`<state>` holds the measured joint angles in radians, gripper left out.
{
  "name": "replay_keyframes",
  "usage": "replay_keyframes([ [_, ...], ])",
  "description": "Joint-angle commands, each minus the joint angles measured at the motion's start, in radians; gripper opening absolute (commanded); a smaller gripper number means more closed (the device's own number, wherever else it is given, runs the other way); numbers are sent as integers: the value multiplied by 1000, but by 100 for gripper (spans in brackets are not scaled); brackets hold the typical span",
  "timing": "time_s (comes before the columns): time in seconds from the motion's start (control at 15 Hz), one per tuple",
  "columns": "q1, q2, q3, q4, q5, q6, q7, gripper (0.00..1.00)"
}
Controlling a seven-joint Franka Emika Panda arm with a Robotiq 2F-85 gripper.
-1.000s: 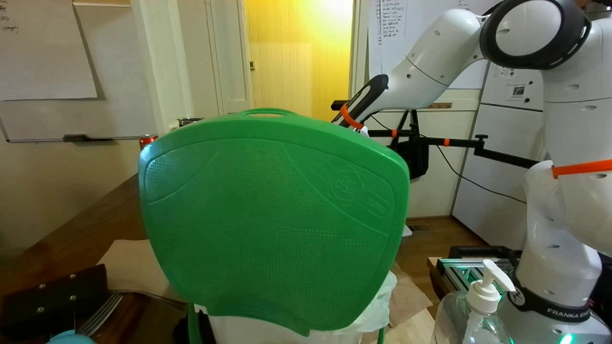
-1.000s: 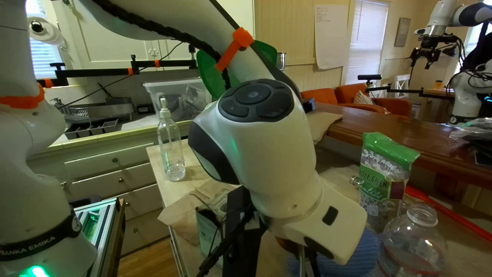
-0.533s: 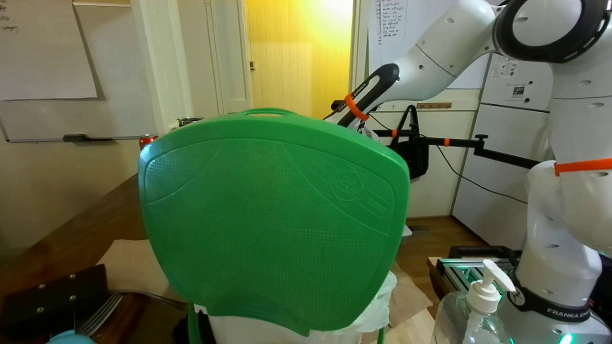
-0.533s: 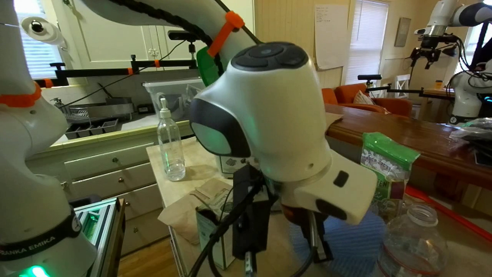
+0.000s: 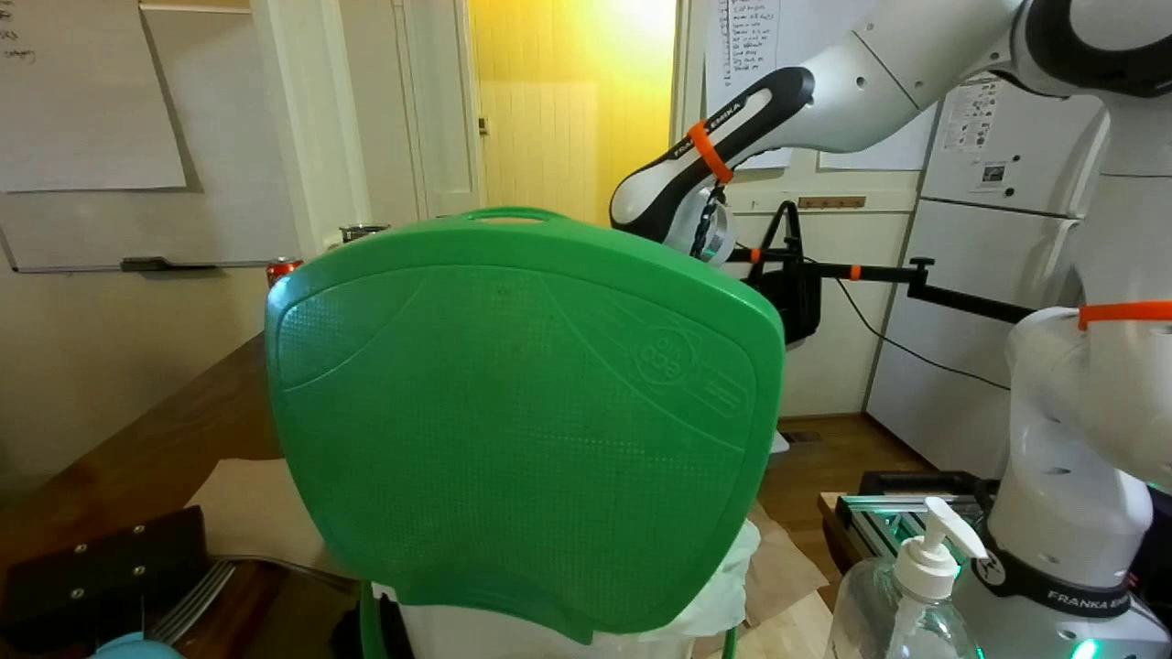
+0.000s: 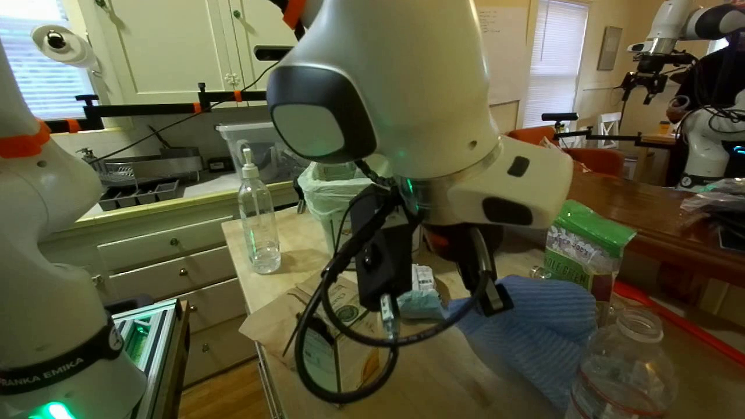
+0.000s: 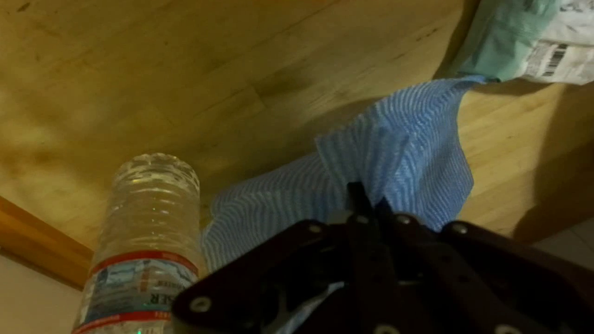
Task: Place the wipe on the rim of the bin
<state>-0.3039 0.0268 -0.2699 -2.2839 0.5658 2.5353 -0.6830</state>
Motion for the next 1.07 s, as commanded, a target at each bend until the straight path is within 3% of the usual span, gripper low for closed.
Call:
replay_keyframes([
  [0.0,3,-81,-6,-9,-35,-64,19,0],
  [0.4,35,-189,-18,-9,-71,-76,10,0],
  [1.0,131,-331,-57,15,-30,-197,-15,0],
])
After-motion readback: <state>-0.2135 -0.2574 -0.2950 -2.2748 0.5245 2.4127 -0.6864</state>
